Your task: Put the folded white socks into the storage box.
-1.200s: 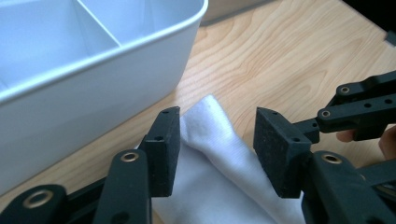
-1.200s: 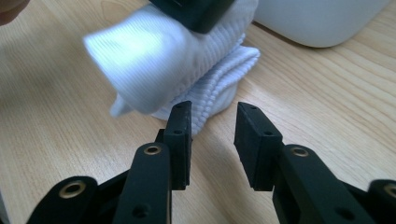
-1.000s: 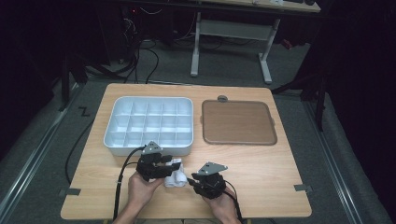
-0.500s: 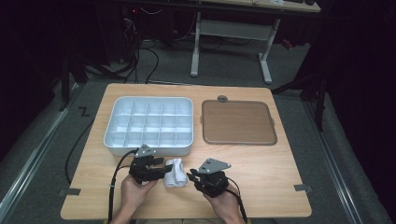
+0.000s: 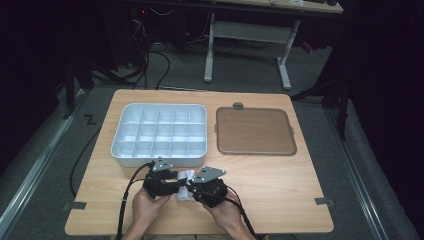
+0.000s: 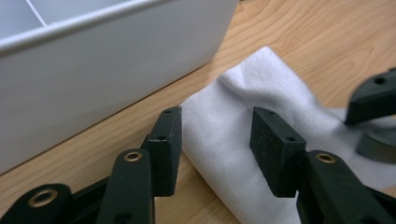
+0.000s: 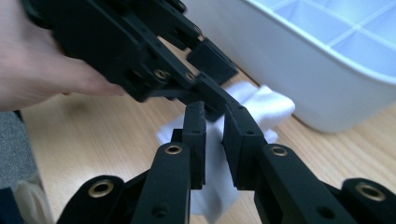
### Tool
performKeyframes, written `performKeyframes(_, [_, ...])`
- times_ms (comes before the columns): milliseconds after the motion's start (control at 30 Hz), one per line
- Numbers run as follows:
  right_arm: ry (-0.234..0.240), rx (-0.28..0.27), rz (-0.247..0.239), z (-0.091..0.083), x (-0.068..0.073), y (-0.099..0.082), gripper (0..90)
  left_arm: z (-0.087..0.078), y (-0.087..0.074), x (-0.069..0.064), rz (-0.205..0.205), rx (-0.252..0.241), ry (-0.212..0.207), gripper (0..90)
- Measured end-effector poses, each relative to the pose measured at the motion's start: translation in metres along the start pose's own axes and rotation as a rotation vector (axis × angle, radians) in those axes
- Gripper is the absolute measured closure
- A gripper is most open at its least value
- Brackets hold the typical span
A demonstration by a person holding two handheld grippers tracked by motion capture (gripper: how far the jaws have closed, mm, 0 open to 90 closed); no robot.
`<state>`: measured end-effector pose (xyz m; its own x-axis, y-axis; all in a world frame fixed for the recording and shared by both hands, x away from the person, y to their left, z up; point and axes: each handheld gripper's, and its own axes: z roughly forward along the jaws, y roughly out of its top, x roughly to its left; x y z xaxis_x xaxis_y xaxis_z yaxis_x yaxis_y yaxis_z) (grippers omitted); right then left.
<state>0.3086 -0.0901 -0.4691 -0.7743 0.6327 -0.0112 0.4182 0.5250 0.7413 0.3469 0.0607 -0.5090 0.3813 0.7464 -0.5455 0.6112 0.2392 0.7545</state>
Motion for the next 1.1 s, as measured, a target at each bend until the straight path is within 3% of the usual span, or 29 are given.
performKeyframes(133, [-0.017,0.017,0.026,0.004,-0.009,-0.012,79.7,0.003,-0.006,0.001,0.037,-0.004,0.022,54.8])
performKeyframes(300, [-0.035,0.041,0.045,0.013,-0.016,-0.029,79.7,0.005,-0.009,0.000,0.051,-0.003,0.017,56.6])
performKeyframes(867, [-0.050,0.064,0.072,0.028,-0.026,-0.052,80.4,0.008,-0.013,0.001,0.060,-0.004,0.029,56.7])
performKeyframes(1100, [-0.055,0.058,0.066,0.029,-0.024,-0.052,80.4,0.008,-0.012,0.002,0.049,-0.003,0.033,56.9])
